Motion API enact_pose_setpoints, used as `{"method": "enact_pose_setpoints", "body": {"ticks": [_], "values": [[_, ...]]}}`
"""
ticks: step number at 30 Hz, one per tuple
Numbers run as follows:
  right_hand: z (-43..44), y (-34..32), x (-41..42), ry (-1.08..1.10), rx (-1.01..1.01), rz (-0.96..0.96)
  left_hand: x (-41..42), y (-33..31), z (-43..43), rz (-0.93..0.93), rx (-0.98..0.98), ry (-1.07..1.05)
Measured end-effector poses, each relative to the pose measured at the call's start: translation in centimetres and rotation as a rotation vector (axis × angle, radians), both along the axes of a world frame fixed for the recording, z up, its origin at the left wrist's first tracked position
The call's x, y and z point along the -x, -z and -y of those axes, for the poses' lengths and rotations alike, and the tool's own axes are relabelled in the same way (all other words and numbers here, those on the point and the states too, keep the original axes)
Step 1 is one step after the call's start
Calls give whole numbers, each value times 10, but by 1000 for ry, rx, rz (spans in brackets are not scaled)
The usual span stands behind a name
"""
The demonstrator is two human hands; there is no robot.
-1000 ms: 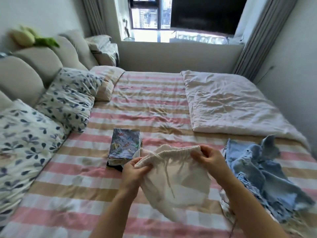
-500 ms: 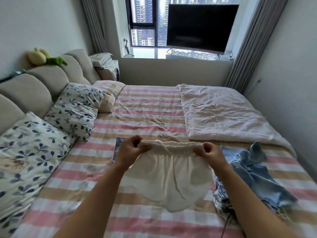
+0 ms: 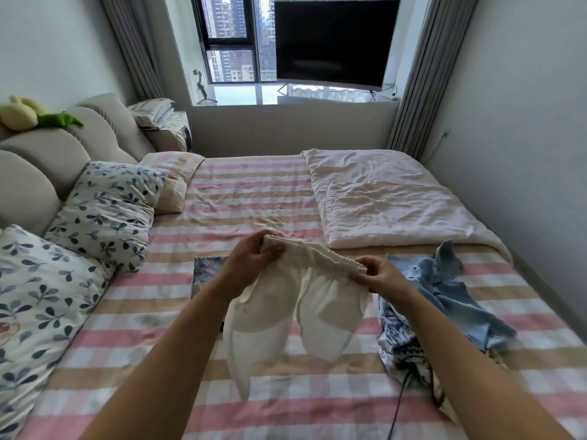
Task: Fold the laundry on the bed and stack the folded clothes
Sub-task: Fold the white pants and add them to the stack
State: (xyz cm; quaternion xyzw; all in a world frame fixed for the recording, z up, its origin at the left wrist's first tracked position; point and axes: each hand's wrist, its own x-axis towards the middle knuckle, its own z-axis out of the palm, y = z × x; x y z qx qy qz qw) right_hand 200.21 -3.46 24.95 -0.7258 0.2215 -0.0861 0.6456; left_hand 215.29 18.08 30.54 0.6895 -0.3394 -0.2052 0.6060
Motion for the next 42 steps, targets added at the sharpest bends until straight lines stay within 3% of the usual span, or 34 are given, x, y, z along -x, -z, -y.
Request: {"method": "enact_pose_setpoints", "body": {"ticks": [3,6,10,15,23,28,31,37,40,42], "values": [[4,-12,2,-103,98,-114,4,3,8,-16,-33,66],[4,-36,-9,-174,160,-73,6,7,12,-58,-32,126],[-9,-54,-36,-333,115,7,8,11,9,-165,27,125],[-22,-45,-59,-571,96,-71,7,15,-4,-198,41,103],[-27,-41,-60,-451,192,24,4,24,-20,-263,47,68],[-20,-67,-40,-436,390,36,1,27,-25,-265,52,-3],[-28,-63,-11,-509,357,-8,1,28,-27,-271,79,-68],[-90,23,25,-480,218,-177,5,22,-25,-282,138,-93],[-93,39,23,-354,314,-97,7,18,-25,-262,136,-99],[-82,37,20,-157,162,26,7,16,-27,-255,135,-91]]}}
